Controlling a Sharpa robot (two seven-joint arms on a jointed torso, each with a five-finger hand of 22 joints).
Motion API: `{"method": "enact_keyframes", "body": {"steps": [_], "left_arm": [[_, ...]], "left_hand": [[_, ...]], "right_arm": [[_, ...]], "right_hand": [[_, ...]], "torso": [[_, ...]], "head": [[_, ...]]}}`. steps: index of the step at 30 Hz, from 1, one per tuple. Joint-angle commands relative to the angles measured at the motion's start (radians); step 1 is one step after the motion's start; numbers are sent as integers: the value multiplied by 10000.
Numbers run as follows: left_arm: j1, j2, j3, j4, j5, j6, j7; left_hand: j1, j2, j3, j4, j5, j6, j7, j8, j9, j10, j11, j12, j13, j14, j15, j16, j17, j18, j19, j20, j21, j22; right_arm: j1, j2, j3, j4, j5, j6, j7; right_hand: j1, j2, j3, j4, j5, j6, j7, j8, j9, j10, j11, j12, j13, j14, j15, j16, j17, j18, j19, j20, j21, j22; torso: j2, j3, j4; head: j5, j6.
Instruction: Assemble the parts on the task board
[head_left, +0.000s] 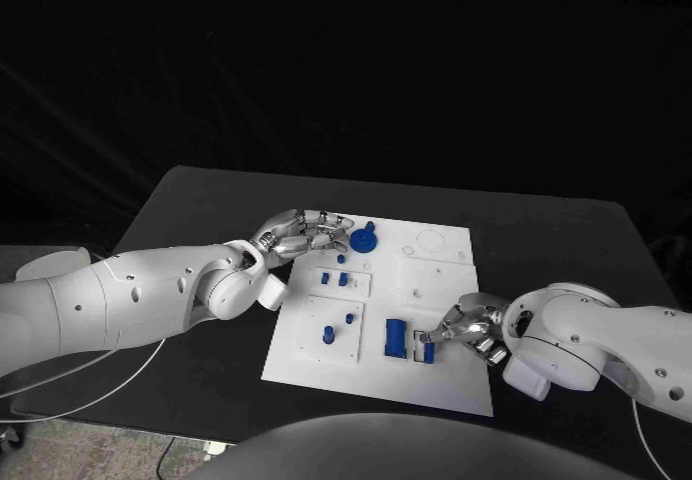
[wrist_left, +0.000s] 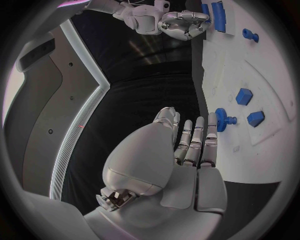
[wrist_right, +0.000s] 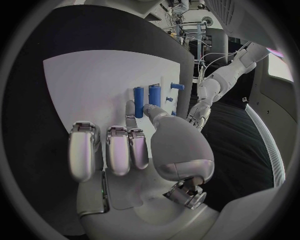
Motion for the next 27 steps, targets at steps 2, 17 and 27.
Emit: {"method": "enact_keyframes", "body": {"steps": [2, 17, 27], "left_arm": [[-2, 27, 9, 12, 36, 229, 94], [-2, 60, 10, 9, 36, 280, 42], [-2, 78, 9, -1, 36, 308, 31]], "left_hand": [[15, 57, 67, 7, 53, -15, 72, -13, -13, 3, 90, -30, -14, 4, 44, 50, -16, -125, 42, 21, 28, 4], [16, 59, 75, 4, 55, -16, 72, -14, -15, 3, 93, -32, -16, 2, 47, 50, -16, -127, 40, 21, 27, 5], [17, 63, 88, -1, 57, -19, 76, -17, -18, 1, 98, -35, -20, -1, 52, 52, -17, -129, 38, 21, 27, 5]], "right_arm": [[-14, 64, 2, -30, -228, -186, 177], [-18, 177, 3, -180, -564, 391, -40], [-33, 228, 2, -271, -838, 654, -130]], "right_hand": [[-114, -17, 535, -464, -82, -96, 11, -52, 0, 1050, 58, 38, 2628, 689, 46, -48, 574, -44, 376, 42, -70, 2088], [-889, -228, 190, 105, -923, -234, 97, -105, -26, 1050, 135, 38, 2628, 687, 110, -52, 555, -34, 356, 96, -123, 2071], [-1582, -316, -421, 691, -1778, -321, 162, -90, 0, 1050, 198, 38, 2628, 680, 166, -62, 514, -25, 347, 154, -160, 2060]], "torso": [[-6, -9, -4], [-11, -10, -9], [-8, -1, 4]], "head": [[-7, 2], [14, 2], [20, 2]]}}
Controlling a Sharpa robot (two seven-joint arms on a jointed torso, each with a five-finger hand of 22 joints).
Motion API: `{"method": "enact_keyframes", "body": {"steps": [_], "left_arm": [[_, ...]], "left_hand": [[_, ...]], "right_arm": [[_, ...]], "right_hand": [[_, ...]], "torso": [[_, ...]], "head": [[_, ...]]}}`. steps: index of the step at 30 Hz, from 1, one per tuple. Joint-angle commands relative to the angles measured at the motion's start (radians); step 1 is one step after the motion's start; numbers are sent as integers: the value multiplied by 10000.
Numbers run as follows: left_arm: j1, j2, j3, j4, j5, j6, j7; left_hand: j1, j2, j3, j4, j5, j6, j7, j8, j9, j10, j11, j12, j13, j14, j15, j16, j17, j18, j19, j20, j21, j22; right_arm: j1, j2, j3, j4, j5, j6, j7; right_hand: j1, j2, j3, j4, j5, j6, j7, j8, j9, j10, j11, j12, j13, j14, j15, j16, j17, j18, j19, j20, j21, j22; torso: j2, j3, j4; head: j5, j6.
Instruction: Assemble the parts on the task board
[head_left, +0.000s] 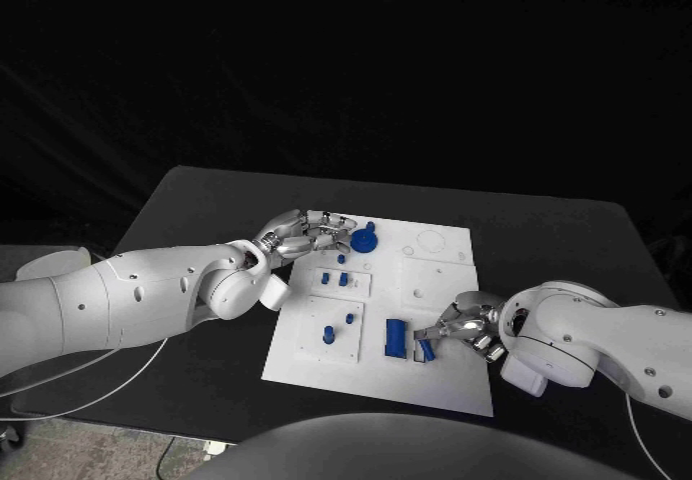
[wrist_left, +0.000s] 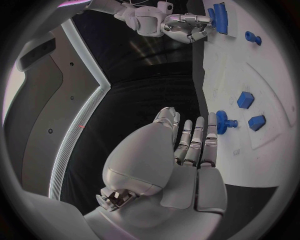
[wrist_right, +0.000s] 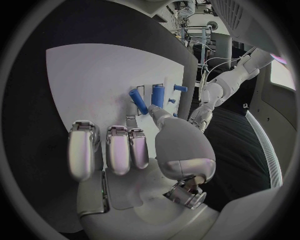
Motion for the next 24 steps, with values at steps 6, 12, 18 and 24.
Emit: {"method": "enact_keyframes", "body": {"steps": [6, 12, 18, 24], "left_arm": [[-1, 21, 7, -5, 31, 227, 48], [-2, 25, 7, -9, 31, 240, 45], [-2, 27, 7, -9, 31, 252, 40], [-2, 41, 7, -14, 31, 266, 31]], "left_hand": [[17, 63, 33, -3, 57, -18, 76, -16, -8, 1, 98, -35, -9, -1, 53, 52, -9, -129, 38, 21, 27, 5], [17, 63, 33, -3, 57, -18, 76, -16, -8, 1, 98, -35, -9, -1, 53, 52, -9, -129, 38, 21, 27, 5], [20, 68, 50, -10, 60, -22, 79, -19, -13, -1, 104, -39, -14, -5, 59, 53, -10, -132, 34, 20, 26, 7], [23, 69, 56, -14, 62, -22, 80, -20, -14, -2, 105, -40, -16, -5, 60, 54, -10, -132, 33, 20, 26, 7]], "right_arm": [[-16, 15, -1, -23, -333, 337, -110], [-17, 18, -1, -24, -334, 303, -97], [-17, 8, -1, -5, -306, 282, -75], [-17, 16, -1, 5, -302, 430, -75]], "right_hand": [[-255, 89, -230, 260, -318, -18, 29, 16, 54, 1050, 49, 38, 2631, 679, 86, -63, 499, -20, 345, 79, -66, 2050], [-415, 159, -397, 466, -533, -28, 20, 53, 79, 1050, 42, 38, 2631, 677, 81, -66, 487, -15, 337, 77, -90, 2044], [-401, 300, -441, 564, -356, 21, -12, 118, 113, 1050, 17, 38, 2631, 685, 63, -45, 524, -19, 347, 63, -69, 2052], [-177, 100, -542, 389, -292, -102, 10, 88, 110, 1050, 28, 38, 2631, 670, 66, -75, 451, -11, 332, 59, -110, 2039]], "torso": [[6, 0, 16], [6, -1, -2], [15, -1, -1], [6, 1, 4]], "head": [[13, 2], [37, 2], [33, 2], [30, 2]]}}
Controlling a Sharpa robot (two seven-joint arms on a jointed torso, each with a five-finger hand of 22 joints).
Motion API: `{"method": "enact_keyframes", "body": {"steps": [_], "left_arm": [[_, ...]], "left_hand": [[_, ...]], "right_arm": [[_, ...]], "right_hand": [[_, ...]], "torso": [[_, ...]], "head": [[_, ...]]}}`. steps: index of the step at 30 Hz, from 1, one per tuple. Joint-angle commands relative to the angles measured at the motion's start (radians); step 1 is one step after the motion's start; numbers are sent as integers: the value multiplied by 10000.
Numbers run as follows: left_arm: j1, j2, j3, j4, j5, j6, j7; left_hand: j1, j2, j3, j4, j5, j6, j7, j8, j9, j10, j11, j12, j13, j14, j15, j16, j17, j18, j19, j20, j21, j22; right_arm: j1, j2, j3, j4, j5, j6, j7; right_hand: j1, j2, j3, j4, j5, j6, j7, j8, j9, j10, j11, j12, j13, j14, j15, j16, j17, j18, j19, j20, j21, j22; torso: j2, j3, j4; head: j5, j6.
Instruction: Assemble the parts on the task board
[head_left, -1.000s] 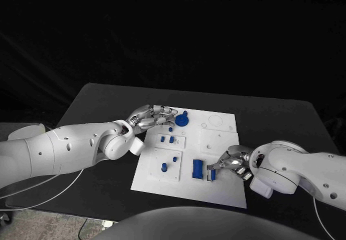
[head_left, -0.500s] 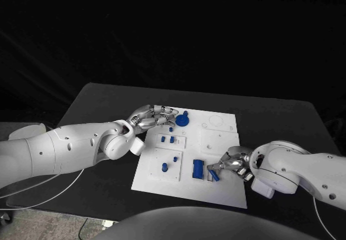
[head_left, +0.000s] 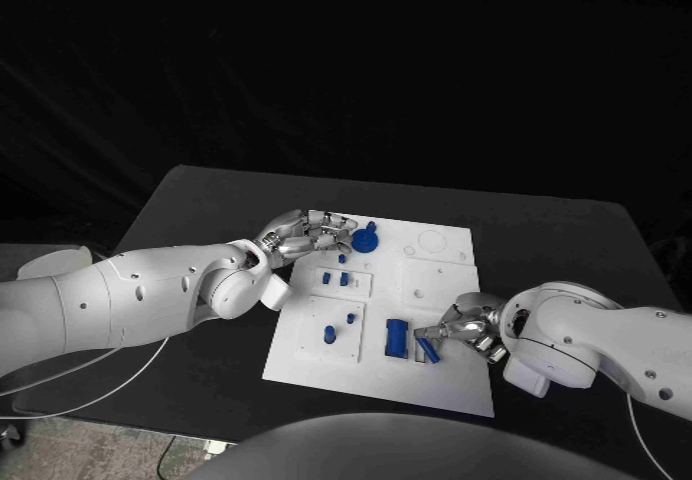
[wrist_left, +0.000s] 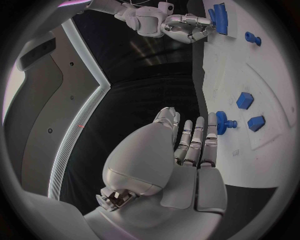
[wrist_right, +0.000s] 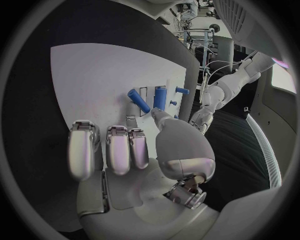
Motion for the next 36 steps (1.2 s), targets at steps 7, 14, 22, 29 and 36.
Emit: {"method": "enact_keyframes", "body": {"steps": [7, 14, 22, 29, 36], "left_arm": [[-3, 42, 9, -6, 28, 233, 48], [-3, 49, 9, -9, 28, 238, 49], [-4, 55, 9, -12, 28, 245, 46], [-5, 57, 9, -17, 28, 254, 41], [-5, 51, 9, -27, 28, 262, 30]], "left_hand": [[47, 65, 105, -53, 79, -27, 83, -25, -25, 32, 80, -49, -29, -10, 73, 61, -15, -138, 26, 17, 26, 11], [66, 60, 144, -88, 92, -29, 87, -27, -32, 32, 87, -56, -39, -13, 81, 66, -17, -142, 22, 15, 27, 16], [80, 55, 177, -116, 110, -29, 89, -29, -38, 33, 92, -60, -47, -15, 86, 71, -19, -145, 19, 13, 28, 20], [92, 50, 211, -144, 129, -28, 95, -30, -44, 35, 95, -65, -55, -17, 89, 76, -20, -148, 15, 12, 30, 25], [92, 50, 211, -144, 129, -28, 95, -30, -44, 35, 95, -65, -55, -17, 89, 76, -20, -148, 15, 12, 30, 25]], "right_arm": [[-9, 35, 0, 17, -110, 478, -28], [-9, 70, 0, 10, -134, 740, -29], [-9, 108, 0, -6, -170, 751, -23], [-9, 93, 1, 31, -152, 529, 25], [-8, -25, 3, 163, 4, 268, 37]], "right_hand": [[732, -237, -13, -551, 69, -229, 46, 21, 12, 1050, 58, 38, 2633, 664, 87, -60, 428, -11, 332, 73, -72, 2041], [1538, -347, 126, -1166, 788, -558, 111, -11, -7, 1050, 108, 38, 2633, 643, 123, -105, 329, -2, 313, 100, -122, 2026], [2178, -183, 453, -1674, 2196, -549, 85, 155, -27, 1050, 92, 38, 2633, 644, 121, -103, 334, 0, 313, 104, -129, 2027], [2286, -42, 762, -1878, 3360, -249, -58, 409, -38, 1050, -28, 38, 2633, 664, 30, -61, 419, -15, 344, 38, -61, 2052], [2128, -12, 862, -1845, 3674, -55, -133, 558, -26, 1050, -93, 38, 2633, 668, -25, -51, 426, -23, 362, -10, -22, 2064]], "torso": [[-12, 0, 7], [-6, 3, 16], [-9, -2, 16], [-3, -1, 3], [-3, 5, 8]], "head": [[-7, 2], [5, 2], [25, 2], [43, 2], [75, 2]]}}
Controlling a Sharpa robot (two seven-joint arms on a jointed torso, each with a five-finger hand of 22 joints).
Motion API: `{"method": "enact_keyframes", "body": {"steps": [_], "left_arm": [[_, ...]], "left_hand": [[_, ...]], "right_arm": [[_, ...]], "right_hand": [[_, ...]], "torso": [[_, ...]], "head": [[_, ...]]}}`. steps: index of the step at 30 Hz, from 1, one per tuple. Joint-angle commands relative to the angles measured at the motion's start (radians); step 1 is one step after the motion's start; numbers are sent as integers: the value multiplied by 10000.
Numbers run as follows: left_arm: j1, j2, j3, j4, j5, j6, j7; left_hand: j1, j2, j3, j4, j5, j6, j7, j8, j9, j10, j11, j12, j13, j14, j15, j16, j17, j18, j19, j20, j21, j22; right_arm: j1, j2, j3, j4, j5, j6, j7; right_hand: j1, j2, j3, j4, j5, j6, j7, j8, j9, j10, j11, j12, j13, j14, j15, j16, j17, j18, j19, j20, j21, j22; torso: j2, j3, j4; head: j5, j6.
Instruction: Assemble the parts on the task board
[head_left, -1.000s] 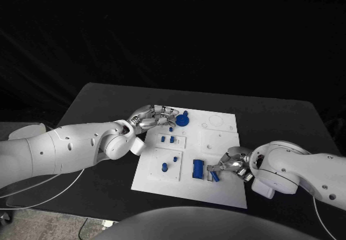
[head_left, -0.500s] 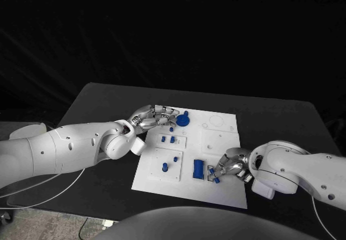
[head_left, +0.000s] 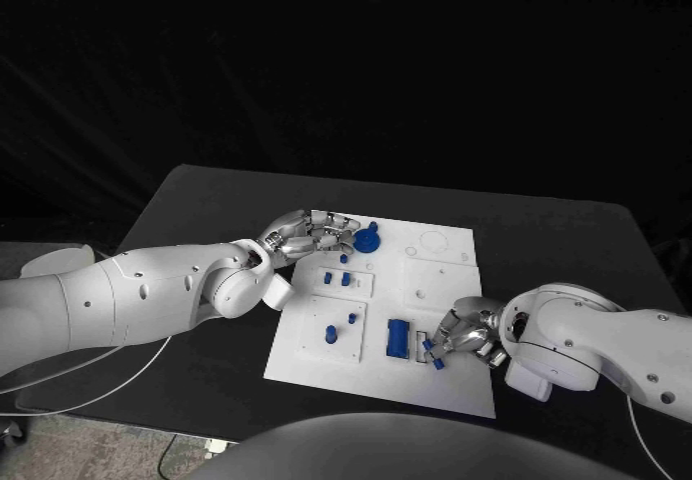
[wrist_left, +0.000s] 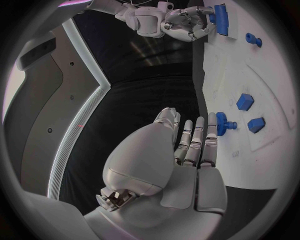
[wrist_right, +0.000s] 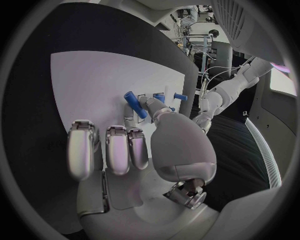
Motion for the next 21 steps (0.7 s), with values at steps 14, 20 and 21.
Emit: {"method": "enact_keyframes", "body": {"steps": [14, 20, 21], "left_arm": [[-2, 3, 9, -24, 26, 200, 20], [-2, 7, 9, -21, 26, 206, -11], [-2, 7, 9, -21, 26, 207, -16]], "left_hand": [[58, 7, 97, -23, 63, 9, 63, -32, -19, -2, 61, -68, -19, 16, 56, 41, -14, -151, 13, 11, 32, 21], [58, 7, 97, -23, 63, 9, 63, -32, -19, -2, 61, -68, -19, 16, 56, 41, -14, -151, 13, 11, 32, 21], [58, 7, 97, -23, 63, 9, 63, -32, -19, -2, 61, -68, -19, 16, 56, 41, -14, -151, 13, 11, 32, 21]], "right_arm": [[41, -226, 30, 225, 678, -344, -34], [43, -180, 31, 160, 666, -301, -59], [43, -170, 31, 153, 645, -295, -63]], "right_hand": [[-1277, 322, -217, 1049, -1811, 243, -170, 24, -147, 1048, -21, 38, 2635, 661, -82, 16, 391, -17, 351, -90, 0, 2054], [-1559, 339, -350, 1339, -2333, 208, -140, 7, -210, 1048, 6, 38, 2635, 655, -61, 5, 360, -11, 342, -71, -25, 2046], [-1571, 340, -357, 1353, -2356, 205, -137, 6, -214, 1048, 8, 38, 2635, 655, -60, 5, 361, -10, 340, -69, -30, 2045]], "torso": [[3, -7, -6], [6, -7, 9], [5, -4, 10]], "head": [[-11, 2], [-28, 2], [-26, 2]]}}
